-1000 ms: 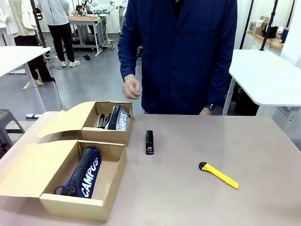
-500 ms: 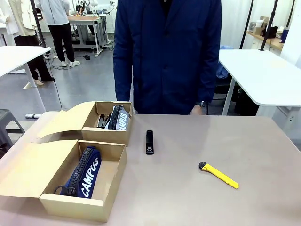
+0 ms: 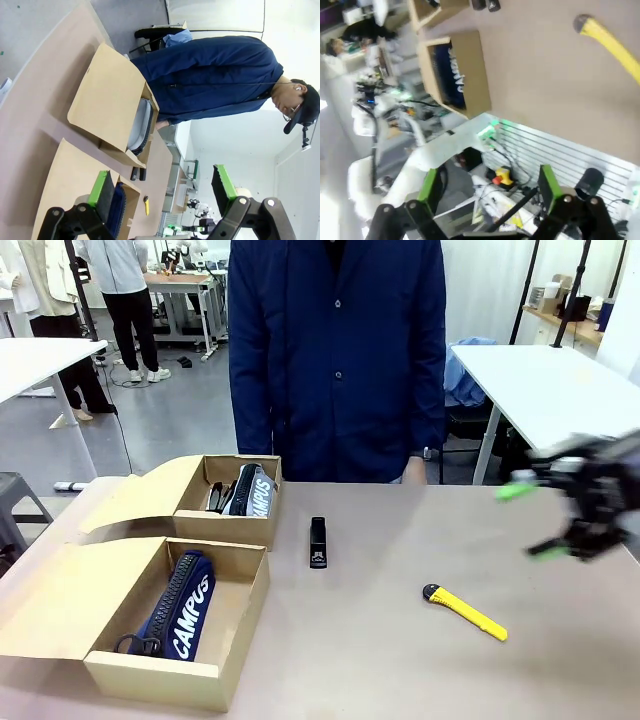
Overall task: Place items inside the box.
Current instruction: Pick up a Pencil pouch or Stapler and place it inside the Mailer Box closest to the robot.
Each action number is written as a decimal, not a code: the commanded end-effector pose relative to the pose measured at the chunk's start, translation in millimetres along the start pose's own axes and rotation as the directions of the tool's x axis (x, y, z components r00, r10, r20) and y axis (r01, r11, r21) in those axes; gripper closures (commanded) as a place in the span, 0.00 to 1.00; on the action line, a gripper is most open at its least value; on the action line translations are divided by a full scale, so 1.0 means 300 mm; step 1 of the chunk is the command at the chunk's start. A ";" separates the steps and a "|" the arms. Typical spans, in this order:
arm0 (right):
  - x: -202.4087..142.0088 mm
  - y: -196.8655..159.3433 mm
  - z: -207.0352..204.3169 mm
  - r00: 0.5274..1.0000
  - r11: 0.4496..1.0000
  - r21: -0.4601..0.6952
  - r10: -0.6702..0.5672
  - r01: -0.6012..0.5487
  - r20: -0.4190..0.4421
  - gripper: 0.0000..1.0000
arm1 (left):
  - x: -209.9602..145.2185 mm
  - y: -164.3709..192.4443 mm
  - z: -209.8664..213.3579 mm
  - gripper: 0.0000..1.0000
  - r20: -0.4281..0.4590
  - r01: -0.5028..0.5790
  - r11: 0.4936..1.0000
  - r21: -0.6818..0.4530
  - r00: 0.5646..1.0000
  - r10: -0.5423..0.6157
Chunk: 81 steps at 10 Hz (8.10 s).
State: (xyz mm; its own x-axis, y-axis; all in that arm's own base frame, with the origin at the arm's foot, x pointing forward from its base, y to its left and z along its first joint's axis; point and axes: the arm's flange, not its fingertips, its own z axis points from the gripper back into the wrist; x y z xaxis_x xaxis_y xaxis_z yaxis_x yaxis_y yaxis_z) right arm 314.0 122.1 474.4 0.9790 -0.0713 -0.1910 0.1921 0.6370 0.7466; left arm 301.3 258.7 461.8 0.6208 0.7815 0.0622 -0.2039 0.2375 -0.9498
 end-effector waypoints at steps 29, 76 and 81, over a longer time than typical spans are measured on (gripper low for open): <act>-0.512 -0.462 0.824 0.859 0.981 0.189 -0.141 0.053 0.492 0.00 | -0.003 -0.005 0.006 0.00 0.002 0.003 1.000 -0.014 1.000 -0.003; 0.507 0.524 -0.807 0.983 0.630 -0.757 0.159 -0.171 -0.090 1.00 | -0.003 -0.005 0.006 0.00 0.002 0.003 1.000 -0.014 1.000 -0.003; -0.104 0.445 -0.242 0.999 0.711 -0.703 0.019 0.017 0.043 1.00 | -0.003 -0.005 0.006 0.00 0.002 0.003 1.000 -0.014 1.000 -0.003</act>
State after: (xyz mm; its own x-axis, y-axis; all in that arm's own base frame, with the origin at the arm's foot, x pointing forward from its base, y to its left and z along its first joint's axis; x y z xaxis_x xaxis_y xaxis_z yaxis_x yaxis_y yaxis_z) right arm 325.2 305.0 541.0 0.9847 -0.0626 -0.1626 0.0671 0.9975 0.0224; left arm 301.0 259.4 463.9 0.6196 0.7821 0.0667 -0.2015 0.2406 -0.9495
